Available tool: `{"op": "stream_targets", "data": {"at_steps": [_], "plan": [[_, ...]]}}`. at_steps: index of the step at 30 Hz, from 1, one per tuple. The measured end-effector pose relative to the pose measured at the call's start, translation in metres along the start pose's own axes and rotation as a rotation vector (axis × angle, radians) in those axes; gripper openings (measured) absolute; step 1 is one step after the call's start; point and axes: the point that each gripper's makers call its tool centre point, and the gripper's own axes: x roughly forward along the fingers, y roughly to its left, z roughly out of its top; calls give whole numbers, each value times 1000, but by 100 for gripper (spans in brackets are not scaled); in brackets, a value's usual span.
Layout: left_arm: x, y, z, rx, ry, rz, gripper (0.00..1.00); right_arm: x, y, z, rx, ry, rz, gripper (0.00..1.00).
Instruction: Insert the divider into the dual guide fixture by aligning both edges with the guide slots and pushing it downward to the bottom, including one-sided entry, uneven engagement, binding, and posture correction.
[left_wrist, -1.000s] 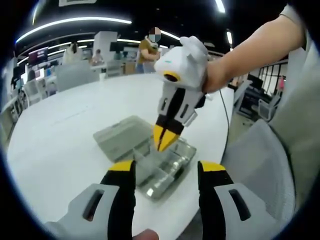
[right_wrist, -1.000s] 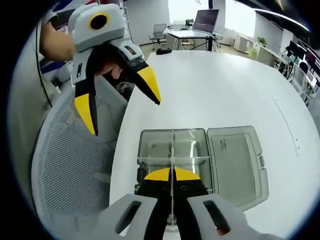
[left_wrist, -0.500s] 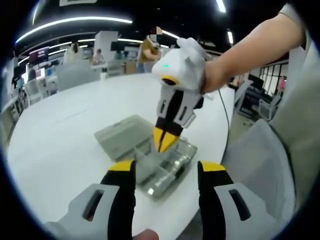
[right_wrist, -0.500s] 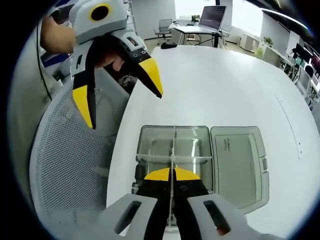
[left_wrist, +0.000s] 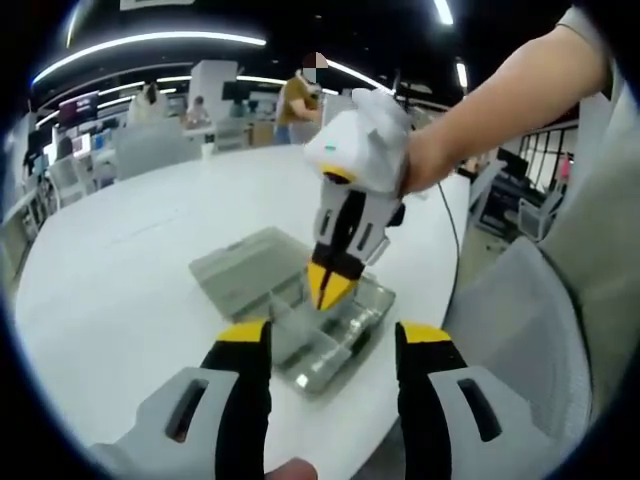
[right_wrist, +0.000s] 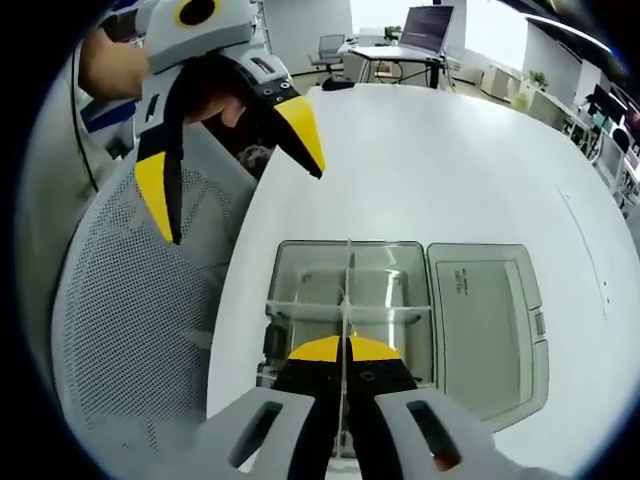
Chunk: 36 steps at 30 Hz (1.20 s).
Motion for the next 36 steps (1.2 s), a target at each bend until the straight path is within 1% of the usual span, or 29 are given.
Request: {"op": "stream_targets", "data": {"at_steps": [13, 19, 24, 25, 36], "plan": [[1, 1, -4, -7, 9, -1, 48, 8, 0, -6, -3, 17, 3, 0], [2, 1, -3, -9, 10, -2, 48, 13, 0, -9, -5, 28, 1, 0], [3, 1, -3, -12, 12, -3, 48, 12, 1, -9, 1, 32, 6, 0], [3, 1, -3, -12, 11, -4, 48, 12, 1, -9, 10, 35, 6, 0], [5, -2, -4, -10, 12, -10, 48, 16, 1, -11, 2, 86, -8, 0]]}}
